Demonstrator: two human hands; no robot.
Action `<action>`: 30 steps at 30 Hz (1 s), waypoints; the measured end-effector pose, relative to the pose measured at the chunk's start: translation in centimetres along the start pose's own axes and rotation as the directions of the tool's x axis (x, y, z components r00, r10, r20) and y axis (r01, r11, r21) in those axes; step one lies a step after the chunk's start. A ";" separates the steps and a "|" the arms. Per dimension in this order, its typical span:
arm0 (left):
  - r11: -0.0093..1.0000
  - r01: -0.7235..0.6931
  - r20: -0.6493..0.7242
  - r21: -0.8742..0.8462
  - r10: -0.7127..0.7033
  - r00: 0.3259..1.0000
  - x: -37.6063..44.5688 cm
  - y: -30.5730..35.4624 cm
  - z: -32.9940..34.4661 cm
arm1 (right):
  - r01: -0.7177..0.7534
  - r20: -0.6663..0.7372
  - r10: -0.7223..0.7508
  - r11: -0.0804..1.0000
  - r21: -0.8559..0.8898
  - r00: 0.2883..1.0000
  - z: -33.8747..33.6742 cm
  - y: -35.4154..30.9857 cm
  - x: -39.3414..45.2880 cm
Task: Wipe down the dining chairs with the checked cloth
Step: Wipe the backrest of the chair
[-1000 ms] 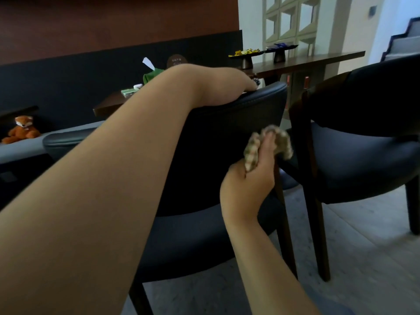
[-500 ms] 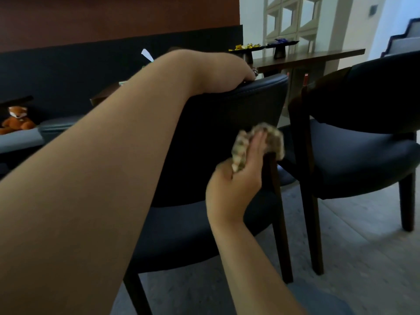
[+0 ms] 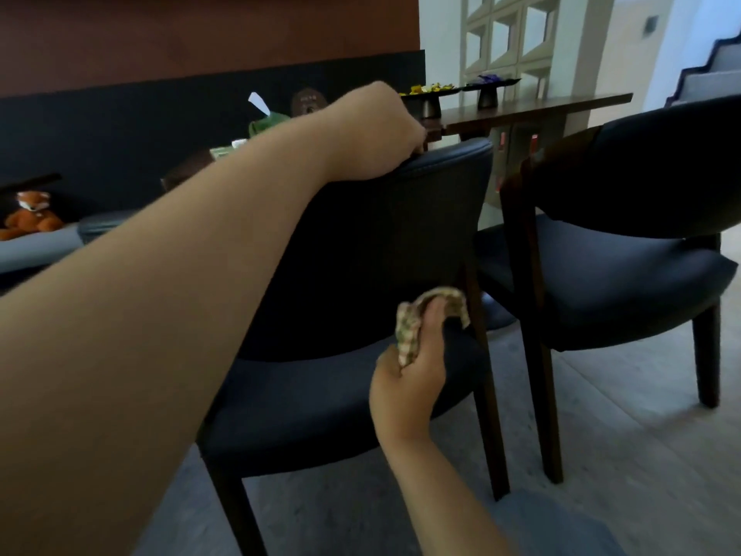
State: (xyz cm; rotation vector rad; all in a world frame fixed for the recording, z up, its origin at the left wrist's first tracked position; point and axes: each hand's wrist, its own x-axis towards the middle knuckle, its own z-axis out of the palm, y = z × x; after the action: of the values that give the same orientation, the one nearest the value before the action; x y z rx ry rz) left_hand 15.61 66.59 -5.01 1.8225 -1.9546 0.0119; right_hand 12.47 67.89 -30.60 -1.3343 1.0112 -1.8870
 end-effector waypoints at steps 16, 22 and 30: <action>0.923 0.048 0.124 0.383 -0.103 0.987 -5.8 -7.4 -4.5 | 0.981 0.626 -0.761 -0.189 0.034 -0.168 -0.5 -1.9 9.6; 0.857 0.037 0.044 0.514 -0.069 0.997 -5.5 -7.7 -3.6 | 0.972 0.565 -0.796 -0.232 0.047 -0.217 -1.9 -8.6 14.7; 0.847 -0.031 0.107 0.531 -0.031 0.994 -5.5 -7.4 -4.1 | 0.804 0.792 -0.218 -0.346 0.484 -0.570 -1.4 -1.9 10.0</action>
State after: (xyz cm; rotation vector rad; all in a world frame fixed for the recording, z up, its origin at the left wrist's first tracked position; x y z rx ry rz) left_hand 23.98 72.20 -5.47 2.2023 -2.1811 0.5152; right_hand 8.01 61.03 -24.47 -3.9062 -0.7348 -0.5176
